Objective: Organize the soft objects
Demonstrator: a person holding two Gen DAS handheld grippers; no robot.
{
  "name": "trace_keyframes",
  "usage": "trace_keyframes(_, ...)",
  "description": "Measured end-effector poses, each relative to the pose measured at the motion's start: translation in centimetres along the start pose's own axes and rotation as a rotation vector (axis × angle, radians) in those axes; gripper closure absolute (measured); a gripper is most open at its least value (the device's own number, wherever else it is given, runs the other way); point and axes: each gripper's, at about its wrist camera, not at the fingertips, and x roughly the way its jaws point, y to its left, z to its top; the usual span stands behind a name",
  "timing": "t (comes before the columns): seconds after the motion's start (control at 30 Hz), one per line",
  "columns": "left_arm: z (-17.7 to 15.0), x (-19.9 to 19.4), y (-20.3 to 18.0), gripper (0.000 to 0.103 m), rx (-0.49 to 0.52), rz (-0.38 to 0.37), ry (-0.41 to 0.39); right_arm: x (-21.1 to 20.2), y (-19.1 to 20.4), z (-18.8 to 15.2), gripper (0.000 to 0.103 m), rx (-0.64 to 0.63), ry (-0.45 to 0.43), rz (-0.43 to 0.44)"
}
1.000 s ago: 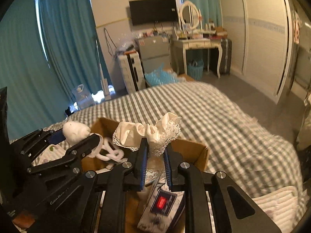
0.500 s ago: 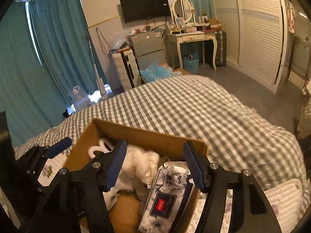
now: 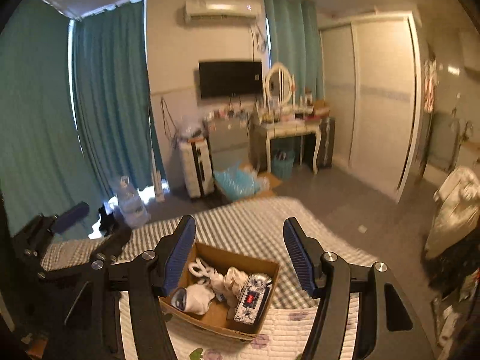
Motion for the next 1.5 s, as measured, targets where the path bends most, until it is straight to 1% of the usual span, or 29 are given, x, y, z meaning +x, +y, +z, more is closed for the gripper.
trace_keyframes(0.07, 1.4, -3.9, 0.5, 0.03, -0.003, 0.003, -0.066, -3.9, 0.7, 1.0, 0.041, -0.021, -0.053, -0.014)
trace_keyframes(0.13, 2.1, -6.6, 1.1, 0.03, -0.018, 0.008, -0.122, -6.9, 1.3, 1.4, 0.032, -0.03, -0.09, -0.035)
trace_keyframes(0.17, 2.2, -8.2, 1.4, 0.024, -0.03, 0.003, -0.157, -8.4, 1.6, 1.5, 0.022, -0.031, -0.107, -0.046)
trace_keyframes(0.2, 2.3, -9.4, 1.8, 0.01, -0.039, -0.004, -0.18, -10.4, 2.0, 1.4, 0.012, -0.032, -0.137, -0.049)
trace_keyframes(0.23, 2.2, -11.1, 2.3, 0.008, -0.057, -0.013, -0.218, -11.6, 2.3, 1.2, 0.009, -0.031, -0.156, -0.045)
trace_keyframes(0.3, 2.2, -12.6, 3.2, 0.008, -0.071, -0.022, -0.259, -14.6, 3.1, 0.5, 0.003, -0.032, -0.203, -0.051)
trace_keyframes(0.37, 1.7, -13.9, 3.7, 0.007, -0.07, -0.03, -0.281, -16.5, 3.7, -0.5, 0.0, -0.034, -0.225, -0.061)
trace_keyframes(0.47, 0.4, -14.9, 4.5, 0.007, -0.07, -0.04, -0.298, -18.6, 4.3, -2.4, 0.0, -0.03, -0.253, -0.047)
trace_keyframes(0.6, -2.3, -15.0, 5.1, 0.007, -0.062, -0.028, -0.316, -20.0, 4.6, -6.2, 0.0, -0.004, -0.295, -0.031)
trace_keyframes(0.67, -4.1, -14.7, 5.4, 0.007, -0.058, -0.019, -0.316, -19.8, 4.5, -8.3, 0.0, 0.005, -0.315, -0.036)
trace_keyframes(0.73, -5.9, -13.9, 5.4, 0.007, -0.058, -0.031, -0.302, -18.9, 4.7, -10.3, 0.0, 0.015, -0.323, -0.045)
trace_keyframes(0.77, -7.0, -13.5, 5.5, 0.007, -0.056, -0.053, -0.277, -17.9, 4.7, -11.6, 0.0, 0.031, -0.313, -0.045)
trace_keyframes(0.83, -8.5, -12.2, 5.7, 0.007, -0.071, -0.074, -0.241, -16.5, 4.7, -13.2, 0.0, 0.045, -0.288, -0.023)
trace_keyframes(0.87, -9.4, -11.3, 5.8, 0.007, -0.078, -0.08, -0.226, -15.4, 4.8, -14.3, 0.0, 0.047, -0.289, -0.033)
trace_keyframes(0.93, -10.8, -9.8, 5.8, 0.007, -0.083, -0.067, -0.213, -13.8, 5.0, -15.5, 0.0, 0.032, -0.304, -0.064)
trace_keyframes(1.07, -14.2, -6.5, 5.4, 0.007, -0.079, -0.046, -0.192, -9.9, 4.4, -18.9, 0.0, 0.026, -0.3, -0.067)
trace_keyframes(1.17, -16.1, -4.5, 5.2, 0.007, -0.072, -0.053, -0.145, -7.2, 3.9, -21.6, 0.0, 0.03, -0.278, -0.098)
trace_keyframes(1.23, -17.2, -3.9, 5.1, 0.007, -0.075, -0.058, -0.125, -5.6, 3.6, -22.9, 0.0, 0.031, -0.246, -0.103)
trace_keyframes(1.33, -18.4, -3.8, 5.1, 0.007, -0.087, -0.071, -0.105, -3.9, 3.0, -23.8, 0.0, 0.046, -0.198, -0.1)
trace_keyframes(1.5, -19.3, -3.8, 5.0, 0.007, -0.084, -0.072, -0.072, -3.6, 2.5, -24.1, 0.0, 0.054, -0.185, -0.11)
